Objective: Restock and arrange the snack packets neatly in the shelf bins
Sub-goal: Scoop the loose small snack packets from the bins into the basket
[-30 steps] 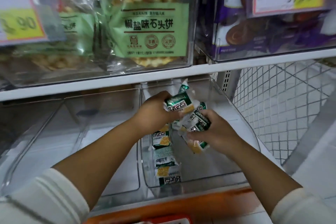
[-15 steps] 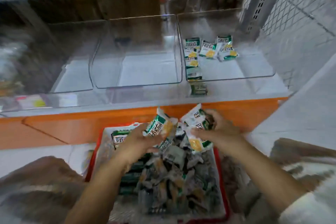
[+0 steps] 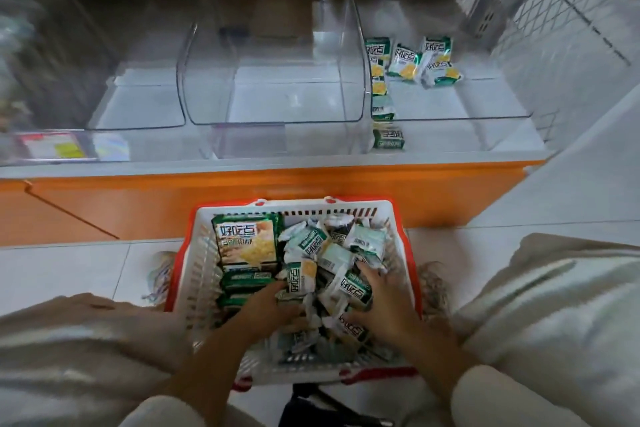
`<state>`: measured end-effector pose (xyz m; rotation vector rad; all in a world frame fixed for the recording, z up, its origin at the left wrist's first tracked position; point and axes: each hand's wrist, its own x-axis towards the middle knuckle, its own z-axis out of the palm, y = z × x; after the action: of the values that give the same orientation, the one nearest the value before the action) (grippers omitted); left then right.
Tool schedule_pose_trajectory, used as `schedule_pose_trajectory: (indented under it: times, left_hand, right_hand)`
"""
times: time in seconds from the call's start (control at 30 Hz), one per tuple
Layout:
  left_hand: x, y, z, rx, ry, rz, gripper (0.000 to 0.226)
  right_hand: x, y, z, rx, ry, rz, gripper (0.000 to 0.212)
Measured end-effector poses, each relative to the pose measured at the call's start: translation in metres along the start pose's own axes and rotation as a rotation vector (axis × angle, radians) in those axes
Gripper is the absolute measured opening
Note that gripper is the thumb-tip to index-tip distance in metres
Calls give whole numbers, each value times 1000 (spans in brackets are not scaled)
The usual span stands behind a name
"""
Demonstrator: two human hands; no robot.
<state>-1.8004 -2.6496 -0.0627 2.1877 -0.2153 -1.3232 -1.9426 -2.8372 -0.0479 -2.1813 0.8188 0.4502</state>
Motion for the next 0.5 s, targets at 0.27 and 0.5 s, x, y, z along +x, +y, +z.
schedule_pose_trajectory:
  times: [0.27, 0.5]
  left_hand:
    - [-11, 6, -1, 264, 45, 46, 56]
    - [-38, 75, -37, 175, 324, 374, 32]
  right_hand:
    - [-11, -5, -2, -111, -119, 38, 104]
    - [-13, -40, -101, 265, 313, -81, 41]
